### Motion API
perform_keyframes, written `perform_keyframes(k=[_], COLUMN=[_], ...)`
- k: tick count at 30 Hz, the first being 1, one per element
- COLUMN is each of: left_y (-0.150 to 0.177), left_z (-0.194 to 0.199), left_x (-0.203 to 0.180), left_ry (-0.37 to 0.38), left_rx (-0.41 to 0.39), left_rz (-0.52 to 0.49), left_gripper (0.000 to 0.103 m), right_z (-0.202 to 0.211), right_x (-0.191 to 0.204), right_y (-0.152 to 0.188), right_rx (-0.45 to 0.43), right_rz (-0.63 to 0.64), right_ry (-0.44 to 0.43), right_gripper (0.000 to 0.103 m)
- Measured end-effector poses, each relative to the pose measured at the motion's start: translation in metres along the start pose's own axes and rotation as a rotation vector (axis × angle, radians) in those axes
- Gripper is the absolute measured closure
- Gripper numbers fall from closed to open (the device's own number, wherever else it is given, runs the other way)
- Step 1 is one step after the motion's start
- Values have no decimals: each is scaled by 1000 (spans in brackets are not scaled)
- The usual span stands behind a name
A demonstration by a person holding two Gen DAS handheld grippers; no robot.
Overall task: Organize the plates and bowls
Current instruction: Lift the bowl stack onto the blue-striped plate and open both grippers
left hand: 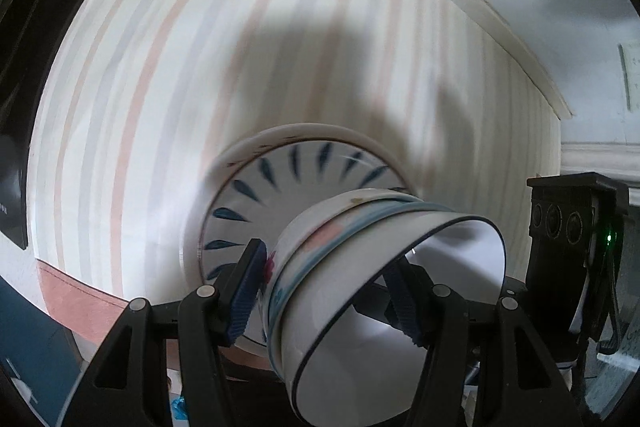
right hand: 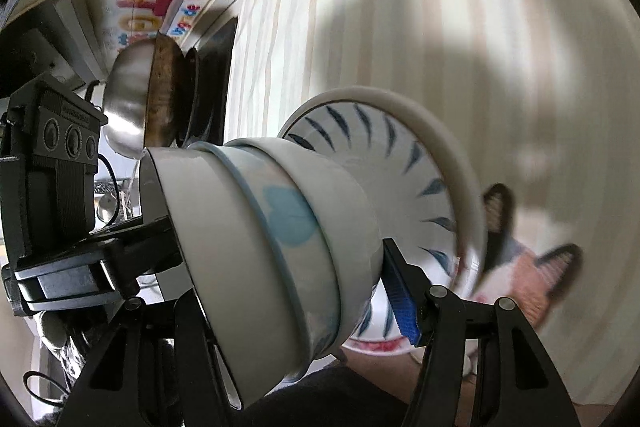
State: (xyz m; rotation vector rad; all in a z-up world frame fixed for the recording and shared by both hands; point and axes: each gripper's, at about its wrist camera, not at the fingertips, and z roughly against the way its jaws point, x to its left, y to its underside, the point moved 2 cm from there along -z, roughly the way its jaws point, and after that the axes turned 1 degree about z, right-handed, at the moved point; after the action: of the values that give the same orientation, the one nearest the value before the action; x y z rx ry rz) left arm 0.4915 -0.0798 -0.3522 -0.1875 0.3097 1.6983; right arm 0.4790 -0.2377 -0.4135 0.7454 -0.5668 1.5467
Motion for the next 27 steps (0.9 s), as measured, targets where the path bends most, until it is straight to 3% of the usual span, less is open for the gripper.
perform_keyframes(k=[12,27], left_y=[-11,-14], left_z=[-17,-24], left_x=[14,17], left_ry=[5,21], left_rx=[26,40], left_rz=[25,20], left_gripper=[47,46], right_z=[-39,-39], right_x=[3,-1], right_y=[-10,-14], right_rx=[25,13], right_rz=[-26,-35], right_ry=[24,68], right_gripper=[41,41])
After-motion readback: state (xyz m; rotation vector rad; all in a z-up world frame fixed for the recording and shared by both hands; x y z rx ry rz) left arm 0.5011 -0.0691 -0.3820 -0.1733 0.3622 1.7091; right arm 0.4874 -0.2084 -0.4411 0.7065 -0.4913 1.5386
